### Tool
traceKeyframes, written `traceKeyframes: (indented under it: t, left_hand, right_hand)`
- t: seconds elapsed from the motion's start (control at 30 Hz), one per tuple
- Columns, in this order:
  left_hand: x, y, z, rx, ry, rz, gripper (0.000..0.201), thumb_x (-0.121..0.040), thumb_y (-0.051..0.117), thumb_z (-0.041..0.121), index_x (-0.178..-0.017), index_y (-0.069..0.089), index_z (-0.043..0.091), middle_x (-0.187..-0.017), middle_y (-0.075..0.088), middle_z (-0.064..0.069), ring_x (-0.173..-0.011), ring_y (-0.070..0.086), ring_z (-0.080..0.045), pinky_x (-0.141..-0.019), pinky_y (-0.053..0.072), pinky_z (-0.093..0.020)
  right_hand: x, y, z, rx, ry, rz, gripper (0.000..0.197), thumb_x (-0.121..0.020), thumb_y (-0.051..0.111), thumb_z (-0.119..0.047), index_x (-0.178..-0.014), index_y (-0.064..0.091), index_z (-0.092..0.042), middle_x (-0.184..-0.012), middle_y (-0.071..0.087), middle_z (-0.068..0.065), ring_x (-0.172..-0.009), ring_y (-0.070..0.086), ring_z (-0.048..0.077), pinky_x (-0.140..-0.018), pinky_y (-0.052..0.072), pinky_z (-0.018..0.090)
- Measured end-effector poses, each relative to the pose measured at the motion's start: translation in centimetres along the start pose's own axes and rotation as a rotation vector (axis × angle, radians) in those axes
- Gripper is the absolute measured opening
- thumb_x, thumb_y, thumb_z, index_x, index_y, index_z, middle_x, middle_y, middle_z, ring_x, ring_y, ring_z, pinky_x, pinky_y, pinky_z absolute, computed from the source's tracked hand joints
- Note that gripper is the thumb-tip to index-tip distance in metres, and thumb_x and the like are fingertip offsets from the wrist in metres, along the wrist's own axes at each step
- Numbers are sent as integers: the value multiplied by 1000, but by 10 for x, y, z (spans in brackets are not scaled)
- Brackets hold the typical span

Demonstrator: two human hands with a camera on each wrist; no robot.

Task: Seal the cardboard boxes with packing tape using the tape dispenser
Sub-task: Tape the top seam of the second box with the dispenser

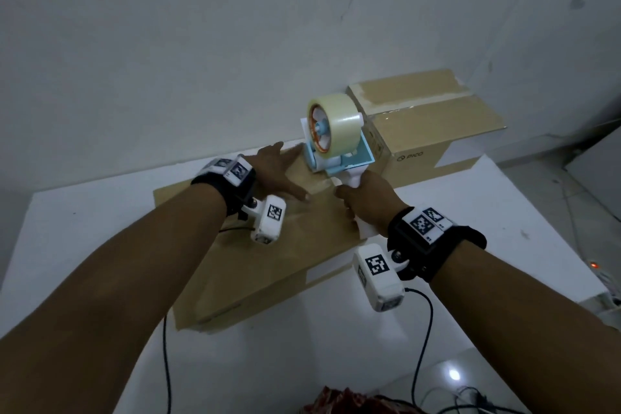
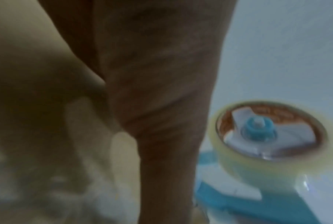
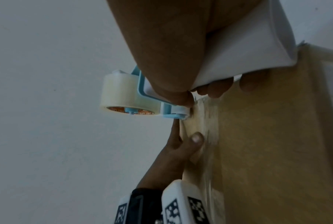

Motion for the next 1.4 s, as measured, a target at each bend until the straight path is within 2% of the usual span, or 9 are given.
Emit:
traceKeyframes:
  t: [0.1,0.4,0.57,0.73,0.83,0.97,1.1,1.23,1.4]
  left_hand:
    - [6,11,-1,-172,-29,68,121,-55,54,93,-149,-9,51,-163,-16,-1,-150,-7,-30,-108,10,-72]
    - [8,9,-3,-166,-6,110,102,-74,50,82,-150,-10,49,-163,-14,-3,-149,-6,-32,-110,12,-66]
    - [3,-5,0,-69,3,157,119,-63,66,79,-150,-9,48,-162,-14,-10,-146,9,-43,-113,21,-57]
    - [-18,-2,2,-140,45,96,120,-40,40,104,-141,-9,62,-161,9,-15,-141,25,-44,-114,27,-54]
    - [-25,-9,-16,-137,-13,100,124,-38,38,106,-143,-9,60,-162,5,-17,-146,15,-42,-115,23,-54]
    - [-16,-24,-10,-109,-17,122,110,-68,62,79,-154,2,44,-162,-14,-14,-149,-9,-38,-119,7,-56]
    - [-8,-10,-8,-133,-6,51,130,-49,61,90,-151,-7,48,-161,-22,0,-148,-18,-27,-109,-2,-71]
    - [-9,-1,-16,-180,16,101,136,-32,42,104,-145,-15,55,-160,-27,6,-147,-24,-23,-106,-5,-76]
    - [-11,-1,-23,-196,6,138,131,-47,56,94,-149,-12,49,-160,-25,6,-147,-23,-21,-106,-5,-73]
  right_hand:
    - [0,4,-5,31,-11,-13,15,-87,58,-13,-74,54,-8,-70,59,17,-68,59,30,-73,56,52]
    - [33,-1,3,29,-30,23,29,-91,57,-12,-67,49,-26,-61,57,2,-53,54,19,-63,50,36]
    - [37,2,9,1,-51,53,31,-93,56,-14,-70,45,-31,-62,54,-3,-55,51,16,-66,47,33]
    - [33,3,18,-4,-14,91,26,-90,58,-18,-70,47,-29,-61,56,0,-58,54,22,-69,51,35]
    - [22,4,3,15,-92,97,19,-91,58,-17,-75,53,-25,-76,61,8,-71,56,21,-73,48,32]
    - [2,9,-12,18,-120,83,10,-90,59,-18,-81,55,-18,-77,59,13,-74,54,21,-81,53,40]
    - [-5,8,-20,67,-150,72,40,-91,56,-12,-62,39,-33,-76,62,19,-74,56,27,-81,52,42]
    - [-11,9,-8,14,-85,68,20,-87,58,-19,-68,52,-17,-57,54,2,-52,52,19,-66,51,34]
    - [4,11,15,18,-72,69,20,-85,59,-24,-68,48,-23,-61,58,4,-55,57,25,-63,51,35]
Point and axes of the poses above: each hand's wrist, its own x-axis away from the middle knuckle, its own y-axis out of the palm, z = x × y, the point moved 10 cm from there along -x, towards the middle knuckle
